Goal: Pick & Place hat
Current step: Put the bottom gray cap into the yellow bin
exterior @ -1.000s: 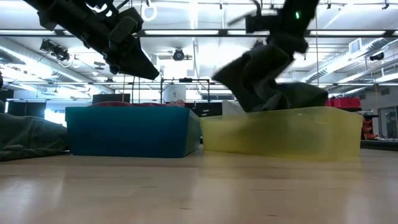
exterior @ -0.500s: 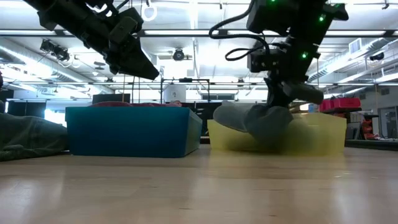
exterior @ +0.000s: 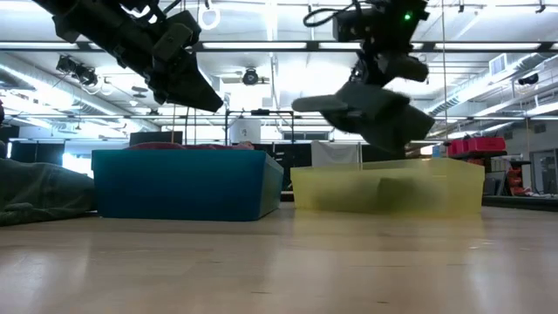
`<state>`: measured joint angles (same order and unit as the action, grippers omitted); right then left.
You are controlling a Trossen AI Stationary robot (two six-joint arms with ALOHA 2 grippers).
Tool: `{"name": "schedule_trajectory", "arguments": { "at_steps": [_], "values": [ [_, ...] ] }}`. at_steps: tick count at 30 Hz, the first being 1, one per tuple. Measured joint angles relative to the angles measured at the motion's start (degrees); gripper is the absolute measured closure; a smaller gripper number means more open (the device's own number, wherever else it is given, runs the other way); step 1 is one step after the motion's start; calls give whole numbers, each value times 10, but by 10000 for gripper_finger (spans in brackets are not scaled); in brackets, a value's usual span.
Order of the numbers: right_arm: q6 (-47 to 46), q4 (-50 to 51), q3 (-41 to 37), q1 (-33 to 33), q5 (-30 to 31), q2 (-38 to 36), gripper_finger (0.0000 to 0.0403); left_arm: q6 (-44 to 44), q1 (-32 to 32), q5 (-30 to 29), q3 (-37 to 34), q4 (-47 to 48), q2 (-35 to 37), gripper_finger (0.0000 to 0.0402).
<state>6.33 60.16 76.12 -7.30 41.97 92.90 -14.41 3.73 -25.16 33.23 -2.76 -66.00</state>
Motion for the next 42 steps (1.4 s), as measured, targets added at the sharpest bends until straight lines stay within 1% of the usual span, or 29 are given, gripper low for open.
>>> {"name": "schedule_trajectory", "arguments": {
  "at_steps": [3, 5, 10, 14, 19, 22, 25, 27, 34, 35, 40, 42],
  "values": [
    [0, 24, -3, 12, 43, 0, 401, 0, 0, 0, 0, 0, 0, 257],
    [0, 19, -21, 22, 45, 0, 401, 0, 0, 0, 0, 0, 0, 257],
    [7, -19, -84, 40, 3, 0, 401, 0, 0, 0, 0, 0, 0, 257],
    [42, -90, -123, 41, -49, 0, 401, 1, 0, 0, 0, 0, 0, 257],
    [77, -152, -144, 51, -56, 0, 401, 0, 0, 0, 0, 0, 0, 257],
    [77, -148, -149, 67, -37, 0, 401, 0, 0, 0, 0, 0, 0, 257],
    [77, -142, -149, 77, 30, -3, 401, 0, 0, 0, 0, 0, 0, 257],
    [78, -140, -145, 80, 51, -8, 401, 0, 0, 0, 0, 0, 0, 257],
    [108, -140, -148, 99, 50, -6, 401, 0, -1, 0, 0, 0, 0, 257],
    [108, -139, -154, 103, 46, -2, 401, 0, -1, 0, 0, 1, 0, 257],
    [119, -170, -189, 109, -23, 8, 401, 1, -1, 0, 0, 0, 0, 257],
    [126, -189, -199, 104, -32, 7, 401, 1, -1, 0, 0, 1, 0, 257]
  ]
}}
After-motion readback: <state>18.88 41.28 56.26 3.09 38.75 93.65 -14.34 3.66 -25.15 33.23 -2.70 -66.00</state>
